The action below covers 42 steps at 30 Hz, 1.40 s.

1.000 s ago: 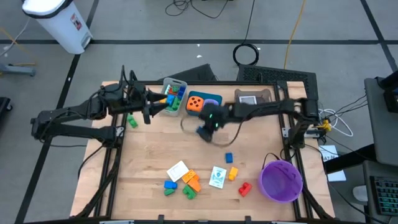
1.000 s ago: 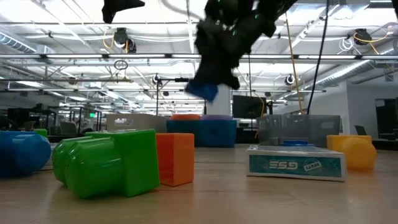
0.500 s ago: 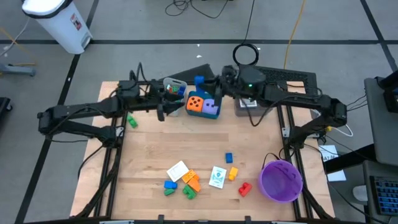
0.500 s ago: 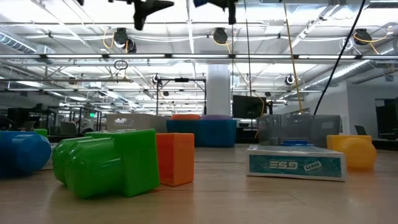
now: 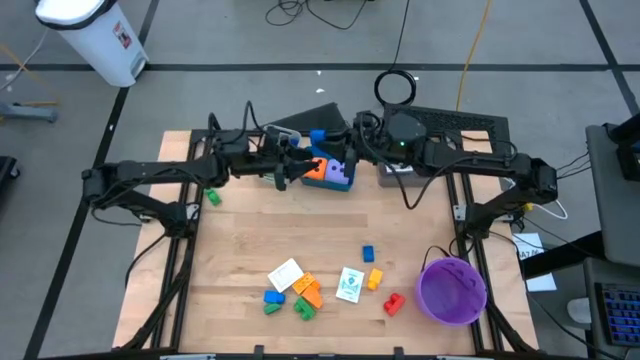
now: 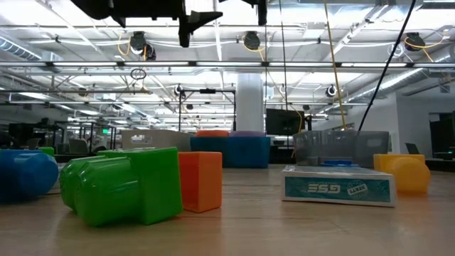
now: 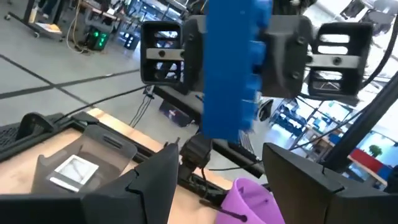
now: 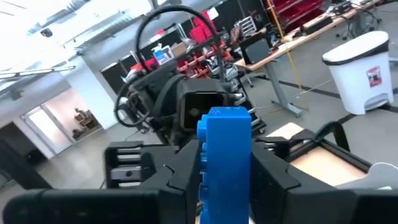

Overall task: Pick & Place Toys
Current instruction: Put the blue game piece into the gray bin

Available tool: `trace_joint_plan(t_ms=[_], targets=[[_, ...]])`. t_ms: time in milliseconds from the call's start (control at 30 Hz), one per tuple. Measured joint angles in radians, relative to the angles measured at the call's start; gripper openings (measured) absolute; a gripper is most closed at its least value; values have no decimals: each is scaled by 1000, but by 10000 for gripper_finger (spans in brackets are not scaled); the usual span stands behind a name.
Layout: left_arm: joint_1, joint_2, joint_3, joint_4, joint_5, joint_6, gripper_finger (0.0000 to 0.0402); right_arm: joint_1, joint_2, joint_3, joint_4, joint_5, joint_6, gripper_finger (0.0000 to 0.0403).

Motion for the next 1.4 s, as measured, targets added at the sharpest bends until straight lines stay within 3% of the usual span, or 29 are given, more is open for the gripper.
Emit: trace_joint_plan(t_ms=[333, 1067, 1400], targets=[[0, 32, 0, 127, 17, 1, 241, 19, -2, 0, -15, 0, 6, 96], [1, 32, 0, 100, 114, -27, 241, 52, 70, 1, 23, -7, 63, 95], [1, 33, 1, 82, 142, -18, 163, 50, 68, 2, 39, -7, 53, 95]])
